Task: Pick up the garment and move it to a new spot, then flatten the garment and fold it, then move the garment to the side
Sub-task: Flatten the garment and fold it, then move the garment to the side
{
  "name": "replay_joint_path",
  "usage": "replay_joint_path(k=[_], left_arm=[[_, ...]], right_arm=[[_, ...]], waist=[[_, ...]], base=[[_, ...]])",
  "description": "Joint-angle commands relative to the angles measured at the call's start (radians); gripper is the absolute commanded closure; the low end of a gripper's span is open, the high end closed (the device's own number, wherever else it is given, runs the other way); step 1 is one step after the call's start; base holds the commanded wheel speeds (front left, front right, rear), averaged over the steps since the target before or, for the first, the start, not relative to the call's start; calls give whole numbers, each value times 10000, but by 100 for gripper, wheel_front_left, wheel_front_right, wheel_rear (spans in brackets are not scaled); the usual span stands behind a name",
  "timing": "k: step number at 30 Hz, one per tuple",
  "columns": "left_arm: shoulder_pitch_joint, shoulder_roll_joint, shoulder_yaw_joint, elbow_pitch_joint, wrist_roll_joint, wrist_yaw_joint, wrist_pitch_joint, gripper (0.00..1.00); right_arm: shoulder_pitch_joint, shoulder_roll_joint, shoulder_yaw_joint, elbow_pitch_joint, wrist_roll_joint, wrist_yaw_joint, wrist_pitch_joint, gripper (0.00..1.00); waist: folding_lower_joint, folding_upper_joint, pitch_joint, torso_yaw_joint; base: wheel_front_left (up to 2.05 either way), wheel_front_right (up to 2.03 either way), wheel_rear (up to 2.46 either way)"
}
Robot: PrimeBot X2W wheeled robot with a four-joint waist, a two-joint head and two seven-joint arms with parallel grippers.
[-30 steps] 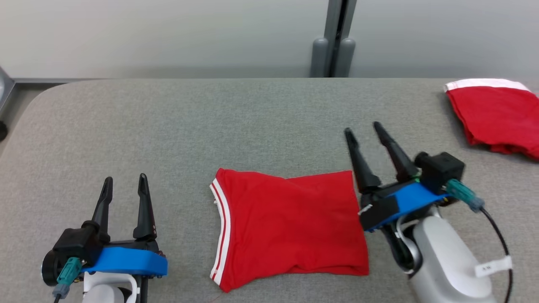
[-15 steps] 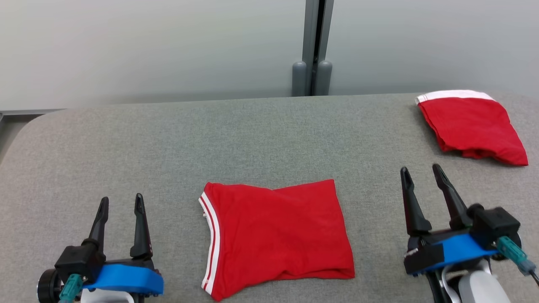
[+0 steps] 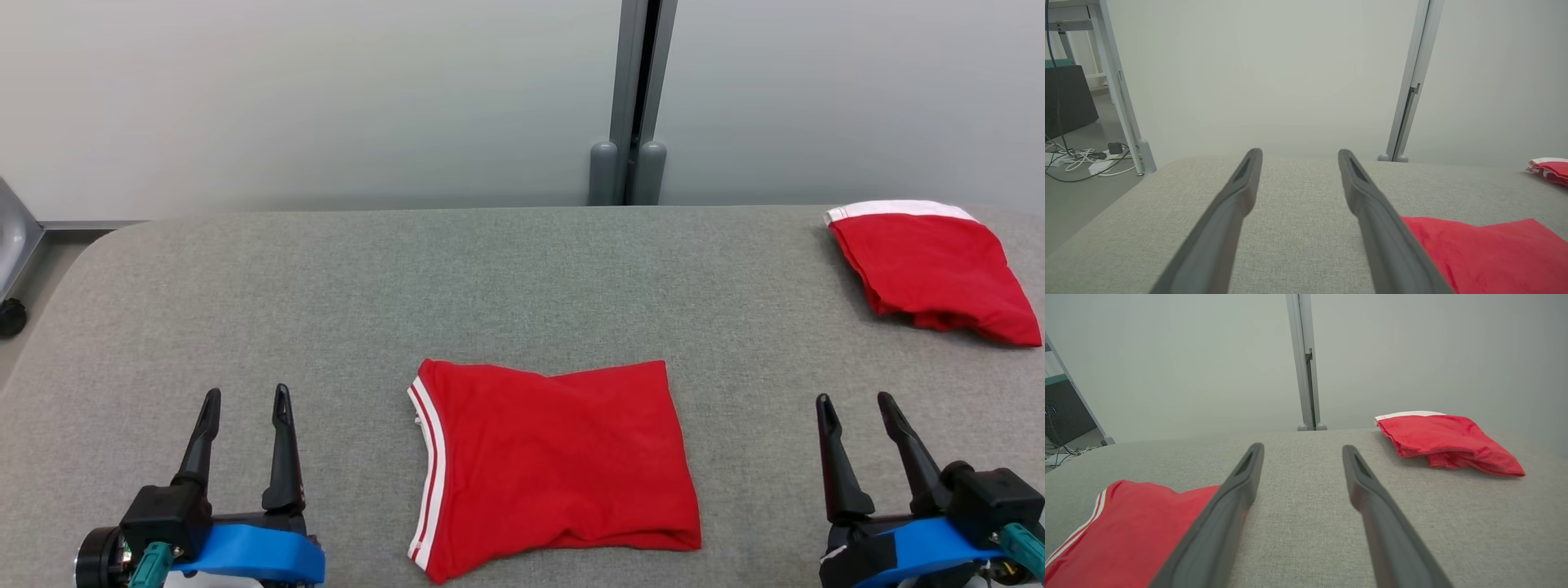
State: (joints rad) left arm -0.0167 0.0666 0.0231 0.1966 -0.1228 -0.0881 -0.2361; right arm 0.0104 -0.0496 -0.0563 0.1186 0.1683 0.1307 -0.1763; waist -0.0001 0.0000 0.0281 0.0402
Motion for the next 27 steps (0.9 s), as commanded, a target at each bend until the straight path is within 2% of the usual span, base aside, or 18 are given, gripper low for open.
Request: replay_joint_path(k=[1, 19, 27], left_arm=[[146, 75, -21, -142, 54, 64, 88, 0], [407, 146, -182, -689, -106, 229, 540, 0], [93, 132, -232, -645, -236, 262, 437, 0]], right_arm=[[183, -17, -74, 38, -38, 2, 58, 0], [-67, -17, -236, 215, -238, 2, 148, 0], [-1178, -17, 637, 430, -362, 2, 354, 0]], waist=[[1, 0, -22, 25], [1, 0, 96, 138], [1, 0, 358, 277]], base=[[0, 0, 0], [0, 0, 0], [0, 0, 0]])
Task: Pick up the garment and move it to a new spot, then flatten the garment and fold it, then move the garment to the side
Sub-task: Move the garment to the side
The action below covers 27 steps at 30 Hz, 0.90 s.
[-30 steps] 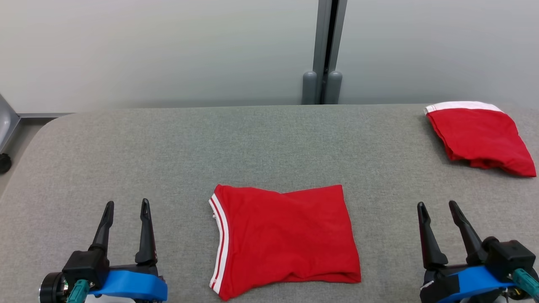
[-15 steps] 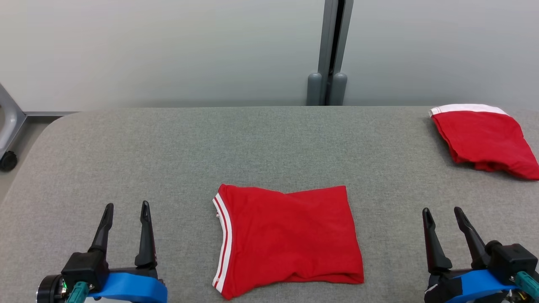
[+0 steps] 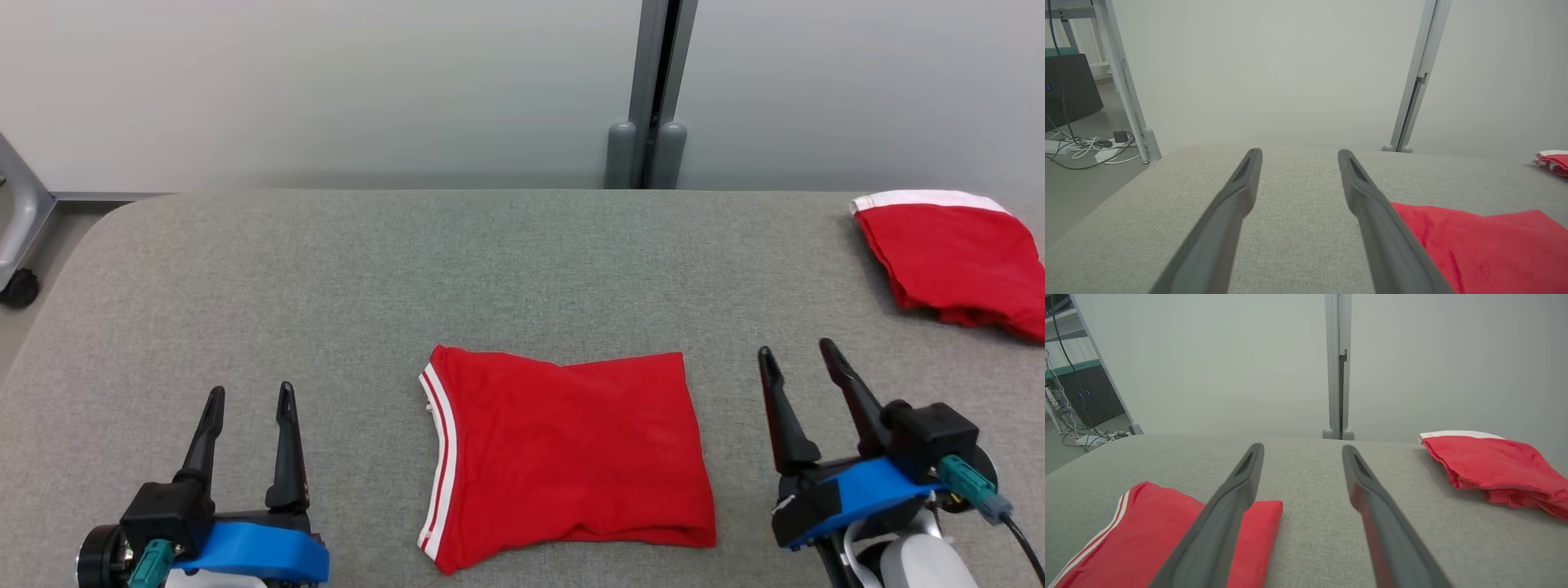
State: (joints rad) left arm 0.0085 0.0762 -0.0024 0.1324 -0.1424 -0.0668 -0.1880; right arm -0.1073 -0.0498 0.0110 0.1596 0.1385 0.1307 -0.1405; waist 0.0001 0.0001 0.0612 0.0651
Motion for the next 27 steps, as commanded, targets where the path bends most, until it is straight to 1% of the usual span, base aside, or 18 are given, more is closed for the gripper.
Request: replay_joint_path(k=[1, 4, 8, 14, 15, 21, 24, 25, 26, 27], left_arm=[[-202, 32, 12, 21, -53, 50, -70, 0], [-329, 26, -42, 124, -85, 22, -125, 0], [-558, 46, -152, 298, -147, -37, -216, 0], [-852, 52, -239, 596, -226, -93, -369, 0], [-948, 59, -247, 712, -242, -112, -449, 0], [-1106, 51, -287, 954, -310, -85, -568, 0], [-1157, 44, -300, 1026, -332, -68, -617, 0], [-1163, 47, -293, 1043, -336, -63, -628, 0], [-1168, 49, -282, 1054, -347, -66, -636, 0], [-1183, 40, -302, 1057, -371, -71, -656, 0]], right_arm=[[-186, -15, 127, 114, -68, 2, 72, 0], [-710, -20, 538, 553, -79, 2, 256, 0], [-1155, -18, 710, 1408, 64, 2, 257, 0], [-1362, -20, 822, 2946, -43, 2, 78, 0], [-1411, -20, 854, 3495, -78, 2, 4, 0], [-1654, -18, 1056, 4967, -24, 2, -169, 0], [-1706, -17, 1408, 5563, 162, 2, -159, 0], [-1767, -17, 1526, 5708, 244, 3, -154, 63], [-1856, -14, 1651, 5817, 317, 2, -192, 100], [-1981, -12, 1721, 5894, 414, 2, -254, 100]], waist=[[-1, -1, 76, 69], [-1, -1, 209, 210], [-1, -1, 378, 464], [-1, -1, 612, 792], [-1, -1, 692, 853], [-1, -1, 835, 963], [-1, -1, 853, 967], [-1, -1, 867, 940], [-1, -1, 895, 890], [-1, -1, 920, 851]], base=[[0, 0, 0], [0, 0, 0], [0, 0, 0], [0, 0, 0], [0, 0, 0], [0, 0, 0], [0, 0, 0], [0, 0, 0], [0, 0, 0], [0, 0, 0]])
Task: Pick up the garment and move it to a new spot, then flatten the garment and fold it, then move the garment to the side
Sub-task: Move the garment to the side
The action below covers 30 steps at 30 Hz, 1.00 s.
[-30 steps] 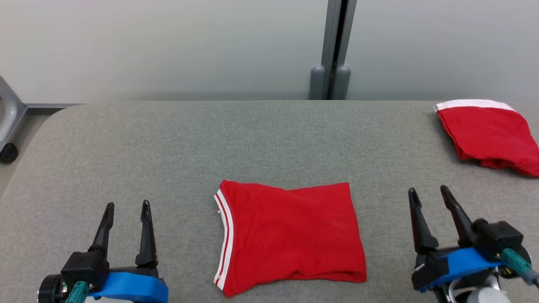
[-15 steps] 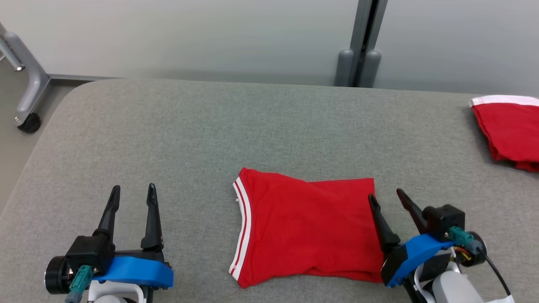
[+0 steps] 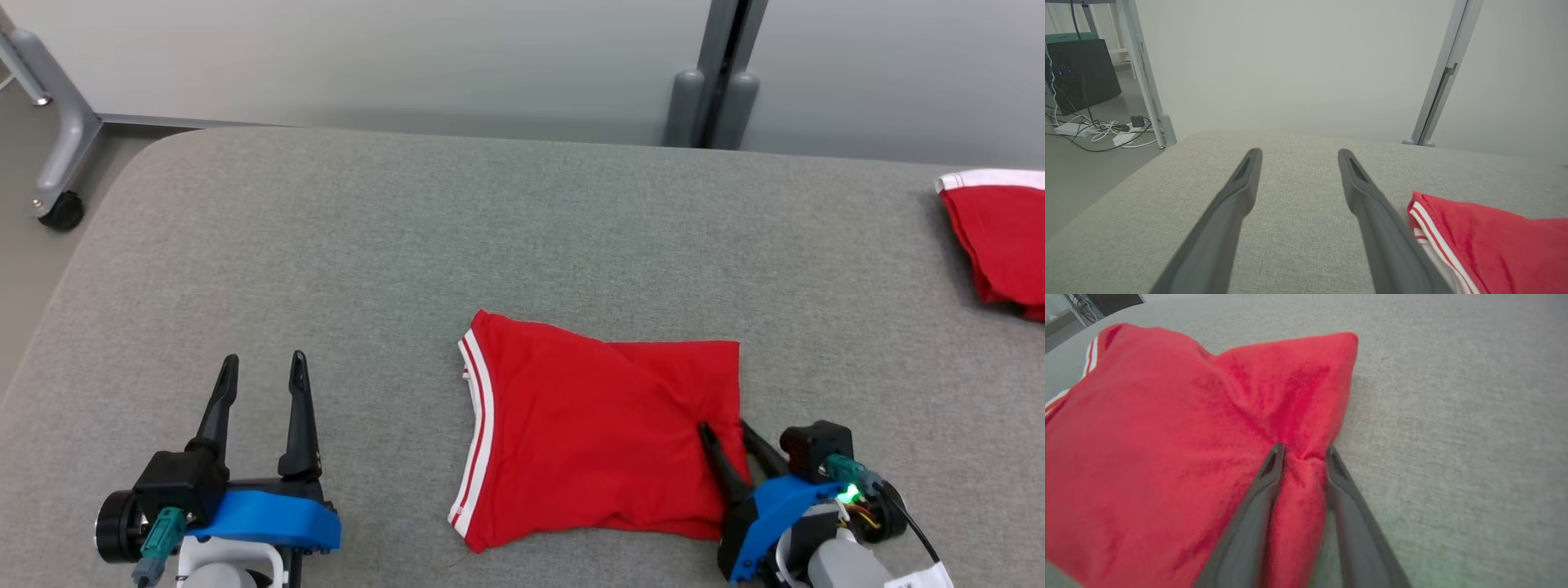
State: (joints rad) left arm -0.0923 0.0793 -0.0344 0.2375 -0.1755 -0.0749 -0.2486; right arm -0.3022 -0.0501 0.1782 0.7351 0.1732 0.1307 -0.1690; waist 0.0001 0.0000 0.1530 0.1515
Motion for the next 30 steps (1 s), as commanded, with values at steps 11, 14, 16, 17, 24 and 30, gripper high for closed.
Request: replay_joint_path(k=[11, 14, 16, 17, 24, 30], left_arm=[[-517, 3, -64, -17, -186, -35, -143, 0], [-653, 82, 19, -126, -198, -12, -164, 0], [-770, 107, 53, -202, -208, -15, -164, 0], [-833, 121, 59, -242, -208, -23, -167, 0], [-1251, 271, 64, -477, -122, -80, -171, 0], [-1514, 269, 12, -519, -69, -122, -174, 0]], right_arm=[[-1692, -481, -558, 195, -749, -1, -511, 100], [-2062, -798, -595, 11, -898, 0, -401, 100], [-2257, -1150, -710, -147, -940, 0, -377, 100], [-2328, -1300, -740, -215, -917, 0, -348, 100], [-2599, -2119, -1075, -1038, -825, 0, -249, 100], [-3114, -2110, -929, -1796, -775, 0, -188, 100]], waist=[[-1, 0, 687, -1019], [-1, 0, 1015, -1453], [-1, 0, 1237, -1707], [-1, 0, 1337, -1821], [-1, 0, 1994, -2465], [-1, 0, 2240, -2536]], base=[[0, 0, 0], [0, 0, 0], [0, 0, 0], [0, 0, 0], [0, 0, 0], [0, 0, 0]])
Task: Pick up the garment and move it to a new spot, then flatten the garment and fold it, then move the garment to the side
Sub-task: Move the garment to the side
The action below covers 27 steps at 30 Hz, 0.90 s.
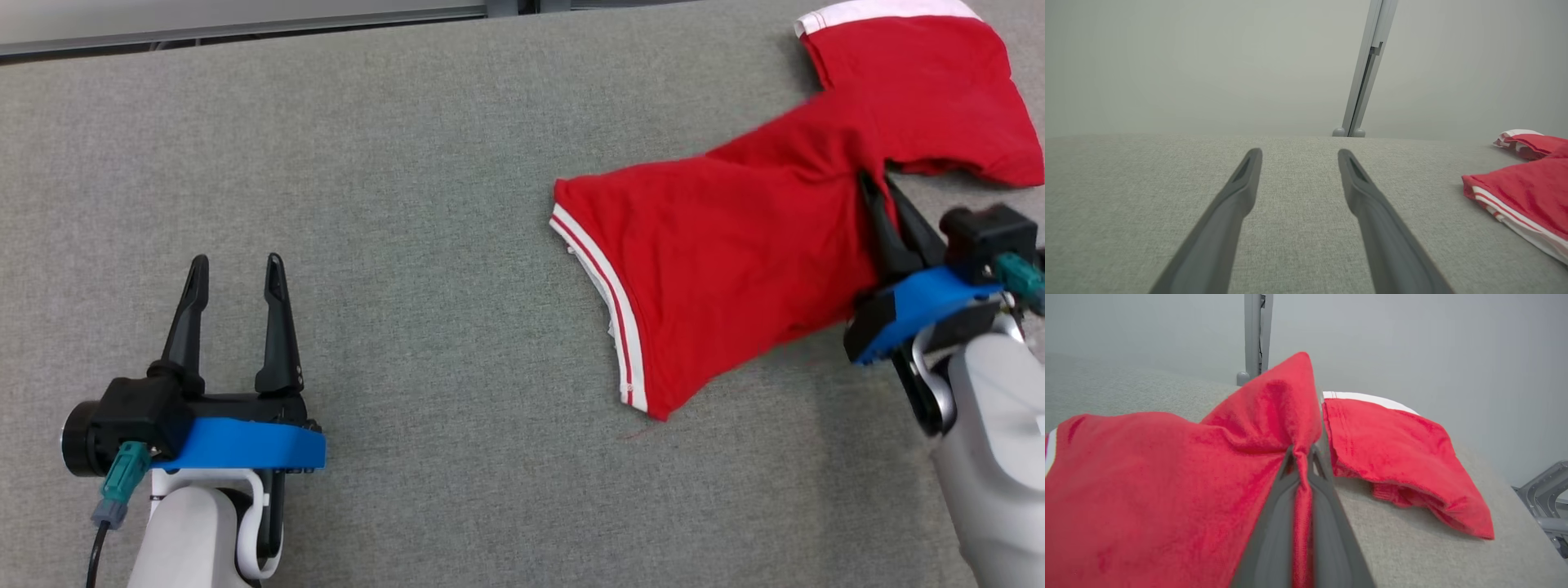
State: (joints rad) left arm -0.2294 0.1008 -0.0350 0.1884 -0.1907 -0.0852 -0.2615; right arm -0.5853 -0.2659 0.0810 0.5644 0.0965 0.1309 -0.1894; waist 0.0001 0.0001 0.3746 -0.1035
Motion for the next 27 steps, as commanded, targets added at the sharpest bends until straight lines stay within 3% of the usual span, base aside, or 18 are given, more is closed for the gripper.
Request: replay_joint_path(k=[1, 5, 12, 23, 27], left_arm=[[-184, 53, 14, -44, 86, -34, -46, 0], [-343, 17, -31, -147, 63, -80, -46, 0], [-573, 26, -40, -357, 111, -113, -47, 0], [-959, 163, -219, -705, 219, -207, -48, 0], [-1083, 226, -277, -787, 241, -229, -46, 0]], right_arm=[[-451, 106, 131, -202, -38, -2, 85, 100], [-1354, 83, 424, -411, -121, -2, 425, 100], [-2752, -694, 269, -209, -172, -2, 1012, 100], [-3715, -3101, -646, 114, 229, -2, 1877, 100], [-3849, -3580, -967, 392, 170, -2, 2236, 100]], waist=[[-1, -1, 64, 28], [-1, -1, 299, 177], [-1, -1, 878, 353], [-1, -1, 1823, 392], [-1, -1, 1958, 344]], base=[[0, 0, 0], [0, 0, 0], [0, 0, 0], [0, 0, 0], [0, 0, 0]])
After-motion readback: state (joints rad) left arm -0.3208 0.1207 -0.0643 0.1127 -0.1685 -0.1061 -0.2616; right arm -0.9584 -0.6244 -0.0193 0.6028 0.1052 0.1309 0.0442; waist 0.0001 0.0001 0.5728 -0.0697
